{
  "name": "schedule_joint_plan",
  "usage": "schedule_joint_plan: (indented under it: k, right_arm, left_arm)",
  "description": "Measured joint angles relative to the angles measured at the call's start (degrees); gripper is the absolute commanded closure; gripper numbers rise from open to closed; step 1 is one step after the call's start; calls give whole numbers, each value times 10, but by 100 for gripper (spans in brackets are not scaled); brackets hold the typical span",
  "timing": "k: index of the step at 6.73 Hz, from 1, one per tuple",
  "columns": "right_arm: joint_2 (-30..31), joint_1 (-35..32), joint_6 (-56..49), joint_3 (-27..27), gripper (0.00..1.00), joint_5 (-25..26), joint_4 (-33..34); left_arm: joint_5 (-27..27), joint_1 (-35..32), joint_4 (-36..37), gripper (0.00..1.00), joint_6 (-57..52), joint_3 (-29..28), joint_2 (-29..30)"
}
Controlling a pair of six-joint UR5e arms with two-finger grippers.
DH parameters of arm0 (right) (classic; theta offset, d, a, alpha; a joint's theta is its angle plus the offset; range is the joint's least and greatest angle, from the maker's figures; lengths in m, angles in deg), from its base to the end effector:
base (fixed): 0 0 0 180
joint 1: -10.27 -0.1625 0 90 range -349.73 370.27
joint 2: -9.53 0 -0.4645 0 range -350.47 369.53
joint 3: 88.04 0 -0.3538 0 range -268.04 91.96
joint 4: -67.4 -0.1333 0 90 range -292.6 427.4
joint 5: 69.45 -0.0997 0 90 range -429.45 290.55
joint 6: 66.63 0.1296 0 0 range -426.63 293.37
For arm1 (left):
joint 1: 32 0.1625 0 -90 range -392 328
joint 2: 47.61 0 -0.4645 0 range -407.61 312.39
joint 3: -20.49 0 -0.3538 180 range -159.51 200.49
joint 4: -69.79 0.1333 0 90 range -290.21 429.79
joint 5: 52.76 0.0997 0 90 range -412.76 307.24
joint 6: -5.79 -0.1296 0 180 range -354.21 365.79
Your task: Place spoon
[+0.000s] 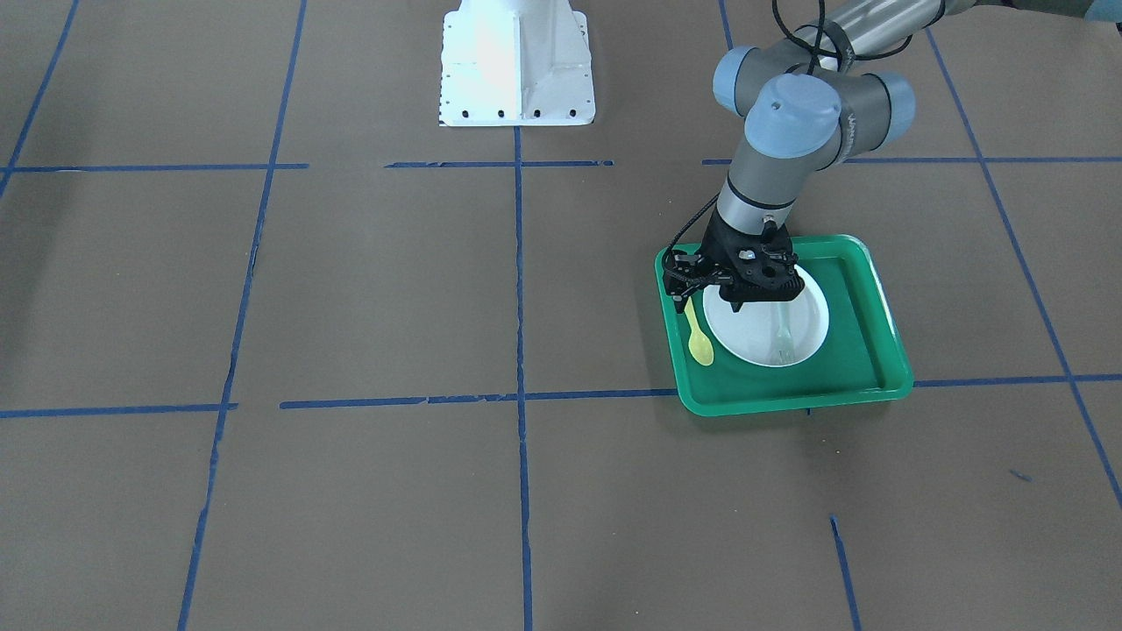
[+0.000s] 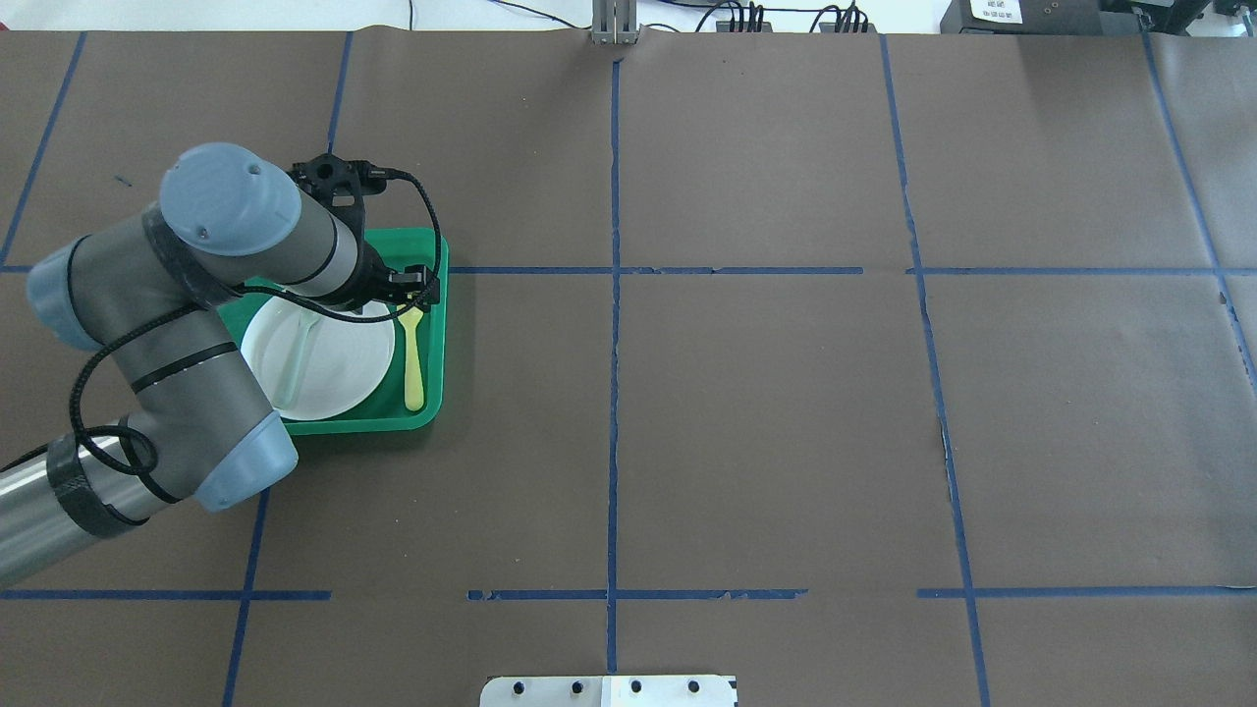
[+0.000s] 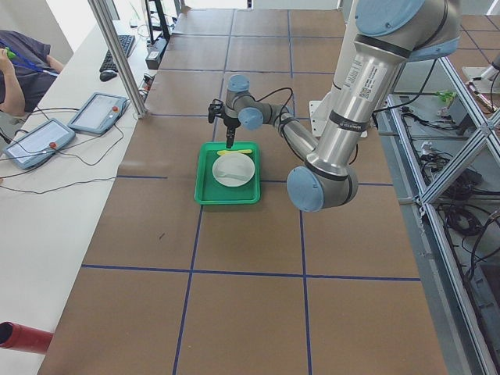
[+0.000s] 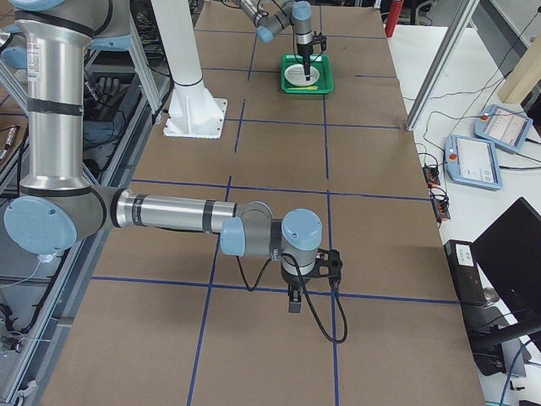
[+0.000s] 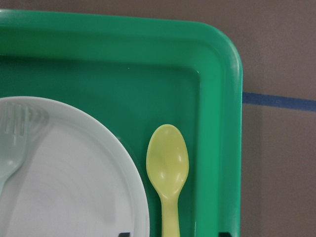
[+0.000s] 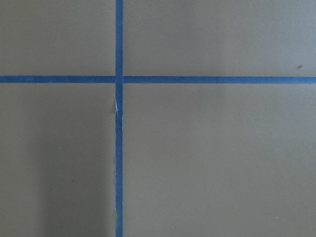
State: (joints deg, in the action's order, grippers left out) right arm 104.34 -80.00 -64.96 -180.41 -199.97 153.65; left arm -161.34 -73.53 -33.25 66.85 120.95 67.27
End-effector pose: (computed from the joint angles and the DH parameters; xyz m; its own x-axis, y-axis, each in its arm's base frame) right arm 0.0511 -0.4162 0.7366 0.7598 0.0179 0.6499 -0.0269 0.9996 0.0039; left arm 0.4197 -0.4946 0.3863 0.6529 0.0344 -0.7566 0.1533 0.9723 0.1765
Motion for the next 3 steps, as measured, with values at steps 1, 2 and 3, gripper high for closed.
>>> schedule_joint_plan:
  k: [1, 2, 3]
  right_arm:
    - [0, 0, 0, 0, 0, 0, 0]
    - [0, 0, 0, 0, 0, 0, 0]
    - [0, 0, 0, 0, 0, 0, 0]
  left_arm:
    - [-15, -35, 4, 1, -56, 31, -25]
    - [-45, -77, 9, 1, -116, 50, -58]
    - [-70, -124, 12, 1, -194, 57, -95]
